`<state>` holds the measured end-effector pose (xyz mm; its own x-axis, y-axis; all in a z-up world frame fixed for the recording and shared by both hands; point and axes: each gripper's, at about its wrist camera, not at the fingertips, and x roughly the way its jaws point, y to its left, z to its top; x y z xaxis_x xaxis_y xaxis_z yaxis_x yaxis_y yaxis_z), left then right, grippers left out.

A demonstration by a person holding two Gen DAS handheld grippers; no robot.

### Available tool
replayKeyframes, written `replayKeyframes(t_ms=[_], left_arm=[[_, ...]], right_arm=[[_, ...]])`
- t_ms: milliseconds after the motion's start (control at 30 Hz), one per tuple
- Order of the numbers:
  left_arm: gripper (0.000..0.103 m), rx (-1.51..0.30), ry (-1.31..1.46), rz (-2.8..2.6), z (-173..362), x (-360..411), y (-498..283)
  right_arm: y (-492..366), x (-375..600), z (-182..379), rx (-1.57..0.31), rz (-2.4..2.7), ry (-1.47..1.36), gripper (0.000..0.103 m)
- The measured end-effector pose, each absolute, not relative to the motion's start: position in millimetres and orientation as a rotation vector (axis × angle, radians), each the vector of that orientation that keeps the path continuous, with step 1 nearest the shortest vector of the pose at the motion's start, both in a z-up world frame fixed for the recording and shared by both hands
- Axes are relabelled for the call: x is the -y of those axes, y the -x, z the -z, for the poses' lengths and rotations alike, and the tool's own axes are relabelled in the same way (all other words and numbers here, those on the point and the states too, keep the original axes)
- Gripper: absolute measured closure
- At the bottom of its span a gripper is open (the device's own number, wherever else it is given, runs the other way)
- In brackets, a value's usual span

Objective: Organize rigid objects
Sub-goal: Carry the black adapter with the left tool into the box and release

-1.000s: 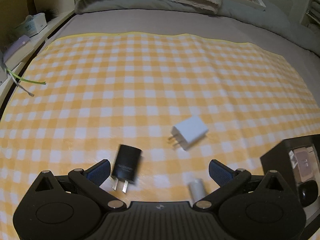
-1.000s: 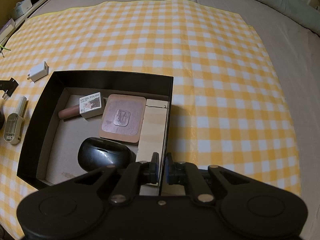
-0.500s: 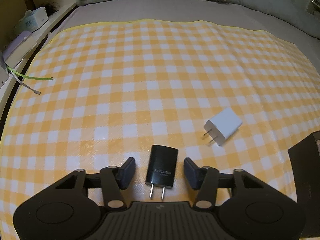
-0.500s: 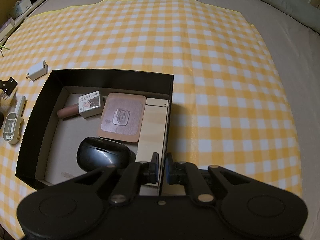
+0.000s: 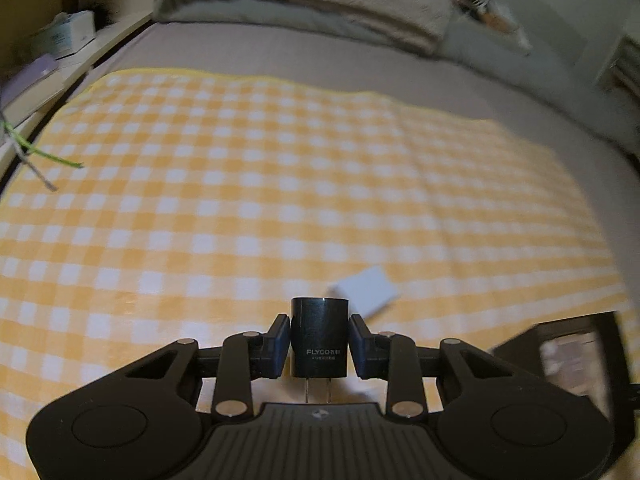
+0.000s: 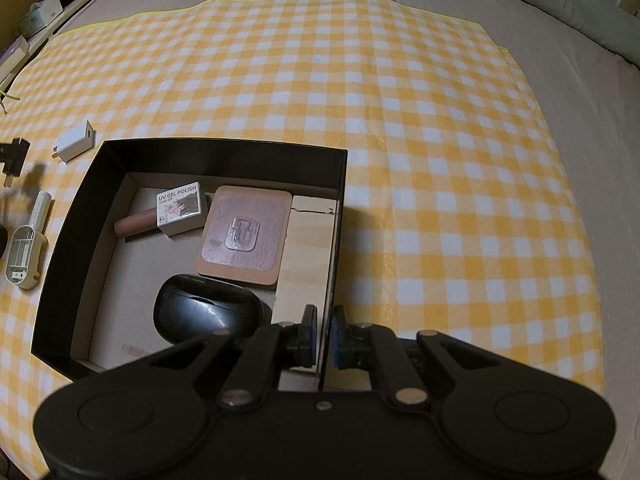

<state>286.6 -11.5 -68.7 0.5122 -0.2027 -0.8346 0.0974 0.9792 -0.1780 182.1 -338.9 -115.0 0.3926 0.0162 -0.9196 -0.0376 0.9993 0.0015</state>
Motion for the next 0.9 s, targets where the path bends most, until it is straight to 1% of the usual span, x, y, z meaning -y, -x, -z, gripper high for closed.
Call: replayKeyframes(t_ms=[133,433,667,900], left_arm=[[0.070,-0.995,0.176,0.277,52,33,-275],[0.070,-1.005,0.172,0.546,31,110,-230],[0.070,-1.056,0.075,0.666,43,169,-209],[0.070,-1.124,0.022,0.663,72,209,-221]], right_arm=[[-182,339,115,-1.167,-0.034,0.021,0.095],[-183,338,116,-1.169,-0.032,0.027,0.095],[-183,338,116,-1.169,-0.032,0.027,0.095],[-183,338,116,-1.169,-0.033,0.029,0.095]])
